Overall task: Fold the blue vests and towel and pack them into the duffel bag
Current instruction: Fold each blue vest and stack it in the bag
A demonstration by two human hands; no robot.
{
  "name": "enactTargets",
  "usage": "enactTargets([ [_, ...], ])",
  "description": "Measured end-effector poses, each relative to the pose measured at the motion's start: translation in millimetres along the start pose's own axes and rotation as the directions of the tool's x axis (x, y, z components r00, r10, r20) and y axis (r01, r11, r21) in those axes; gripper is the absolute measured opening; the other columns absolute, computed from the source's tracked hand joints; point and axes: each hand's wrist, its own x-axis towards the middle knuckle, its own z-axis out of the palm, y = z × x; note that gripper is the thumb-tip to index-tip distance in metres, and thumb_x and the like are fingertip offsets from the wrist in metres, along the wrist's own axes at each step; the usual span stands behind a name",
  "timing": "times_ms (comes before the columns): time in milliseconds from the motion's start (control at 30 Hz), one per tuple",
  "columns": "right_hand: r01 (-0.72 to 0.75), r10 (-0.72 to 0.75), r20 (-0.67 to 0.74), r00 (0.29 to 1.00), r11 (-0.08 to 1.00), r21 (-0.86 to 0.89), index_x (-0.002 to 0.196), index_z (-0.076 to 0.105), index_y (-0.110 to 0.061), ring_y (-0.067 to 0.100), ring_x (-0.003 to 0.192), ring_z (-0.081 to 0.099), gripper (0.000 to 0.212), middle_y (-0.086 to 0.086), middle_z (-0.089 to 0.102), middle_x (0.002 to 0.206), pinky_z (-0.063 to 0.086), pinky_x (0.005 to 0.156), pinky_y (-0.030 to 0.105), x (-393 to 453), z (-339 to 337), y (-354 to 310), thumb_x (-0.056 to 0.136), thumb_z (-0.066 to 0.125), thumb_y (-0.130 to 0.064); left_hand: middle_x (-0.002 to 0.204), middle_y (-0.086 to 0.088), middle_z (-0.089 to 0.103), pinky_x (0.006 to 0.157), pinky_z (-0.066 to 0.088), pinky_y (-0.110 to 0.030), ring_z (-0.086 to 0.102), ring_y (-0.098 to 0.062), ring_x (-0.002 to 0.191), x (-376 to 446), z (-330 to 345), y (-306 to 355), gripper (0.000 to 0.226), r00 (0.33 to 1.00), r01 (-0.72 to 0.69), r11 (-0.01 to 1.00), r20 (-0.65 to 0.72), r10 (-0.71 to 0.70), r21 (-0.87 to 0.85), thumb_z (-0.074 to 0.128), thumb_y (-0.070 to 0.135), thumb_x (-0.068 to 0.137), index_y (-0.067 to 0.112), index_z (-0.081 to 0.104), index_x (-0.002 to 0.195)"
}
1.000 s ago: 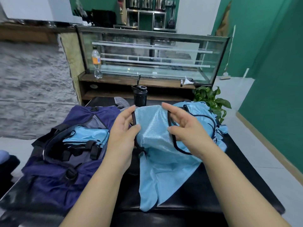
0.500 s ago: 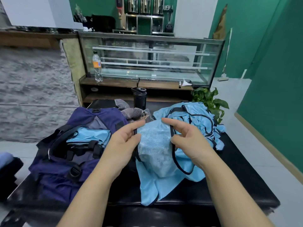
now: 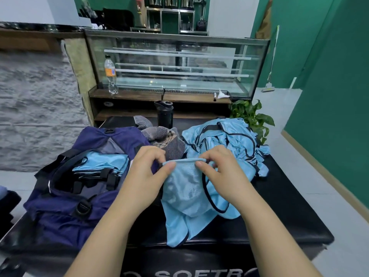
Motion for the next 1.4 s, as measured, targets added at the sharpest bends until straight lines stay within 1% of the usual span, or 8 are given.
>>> enactTargets([
  [100, -0.102, 0.101, 0.017, 0.995, 0.980, 0.170, 0.077, 0.051, -0.031, -0.008, 0.065, 0.044, 0.020, -0.017, 0.048, 0.073, 0.032, 0.064, 0.012, -2.0, 7.8, 8.8, 0.096, 0.055, -0.024, 0.073, -0.001, 0.053, 0.062, 0.037, -0.023, 0.044, -0.010, 0.064, -2.9, 14.9, -2.6, 0.026, 0.990, 0.122, 0.948, -0.037, -0.139, -0.294, 0.057, 0.009, 0.092, 0.020, 0.040, 0.075],
  [200, -0.158, 0.156, 0.031, 0.987, 0.947, 0.279, 0.077, 0.053, -0.025, -0.003, 0.052, 0.041, 0.020, -0.015, 0.047, 0.057, 0.031, 0.057, 0.014, -4.8, 16.5, 19.1, 0.097, 0.052, -0.022, 0.054, 0.010, 0.045, 0.052, 0.031, -0.018, 0.035, -0.005, 0.051, -4.8, 24.3, -6.3, 0.023, 0.992, 0.129, 0.965, 0.025, -0.127, -0.230, 0.054, 0.007, 0.094, 0.026, 0.046, 0.082],
  [567, -0.322, 0.323, 0.074, 0.944, 0.844, 0.428, 0.089, 0.066, -0.013, 0.010, 0.070, 0.059, 0.007, 0.000, 0.064, 0.076, 0.048, 0.074, 0.018, 12.8, 3.6, 76.8, 0.093, 0.060, -0.013, 0.095, -0.012, 0.070, 0.074, 0.040, -0.028, 0.056, -0.015, 0.079, -1.5, 44.6, -22.5, 0.043, 0.949, 0.268, 0.960, 0.195, -0.248, -0.085, 0.046, 0.010, 0.097, 0.045, 0.070, 0.089],
  [833, -0.514, 0.514, -0.212, 0.831, 0.856, 0.060, 0.106, 0.063, -0.009, 0.020, 0.090, 0.057, 0.019, 0.004, 0.064, 0.098, 0.037, 0.074, 0.026, 62.8, -26.7, 183.2, 0.099, 0.049, -0.021, 0.096, 0.002, 0.072, 0.078, 0.045, -0.024, 0.064, -0.024, 0.091, 7.4, 54.4, -33.2, 0.044, 0.952, 0.273, 0.952, 0.180, -0.247, -0.140, 0.047, 0.009, 0.097, 0.046, 0.071, 0.090],
  [967, -0.642, 0.626, -0.169, 0.762, 0.765, -0.060, 0.115, 0.056, -0.003, 0.026, 0.093, 0.054, 0.024, 0.012, 0.061, 0.107, 0.036, 0.077, 0.029, 78.0, -36.0, 222.8, 0.101, 0.042, -0.017, 0.093, -0.014, 0.068, 0.074, 0.046, -0.039, 0.059, -0.037, 0.085, 9.9, 59.6, -40.0, 0.042, 0.950, 0.282, 0.949, 0.177, -0.256, -0.142, 0.046, 0.010, 0.097, 0.046, 0.067, 0.088],
  [1100, -0.675, 0.673, -0.062, 0.737, 0.729, -0.115, 0.112, 0.048, -0.010, 0.029, 0.093, 0.052, 0.018, 0.006, 0.052, 0.091, 0.038, 0.076, 0.033, 83.9, -35.5, 234.9, 0.098, 0.049, -0.022, 0.090, 0.008, 0.069, 0.082, 0.049, -0.041, 0.063, -0.016, 0.084, 12.5, 64.3, -42.8, 0.038, 0.944, 0.303, 0.942, 0.182, -0.276, -0.146, 0.047, 0.009, 0.097, 0.042, 0.065, 0.091],
  [1200, -0.687, 0.685, -0.057, 0.727, 0.726, -0.029, 0.123, 0.050, -0.008, 0.028, 0.108, 0.055, 0.039, 0.008, 0.056, 0.112, 0.043, 0.088, 0.035, 84.2, -32.8, 229.8, 0.092, 0.062, -0.027, 0.085, 0.009, 0.069, 0.077, 0.049, -0.038, 0.060, -0.010, 0.076, 13.8, 68.9, -46.1, 0.040, 0.940, 0.315, 0.936, 0.186, -0.286, -0.157, 0.046, 0.008, 0.097, 0.043, 0.065, 0.090],
  [1400, -0.642, 0.644, 0.028, 0.765, 0.759, 0.109, 0.120, 0.059, -0.014, 0.016, 0.060, 0.051, 0.036, 0.000, 0.052, 0.080, 0.043, 0.055, 0.024, 76.9, -37.0, 203.2, 0.087, 0.062, -0.002, 0.087, 0.008, 0.067, 0.075, 0.046, -0.039, 0.057, -0.021, 0.076, 12.4, 75.1, -48.8, 0.046, 0.945, 0.307, 0.923, 0.187, -0.268, -0.230, 0.046, 0.003, 0.097, 0.046, 0.062, 0.094],
])
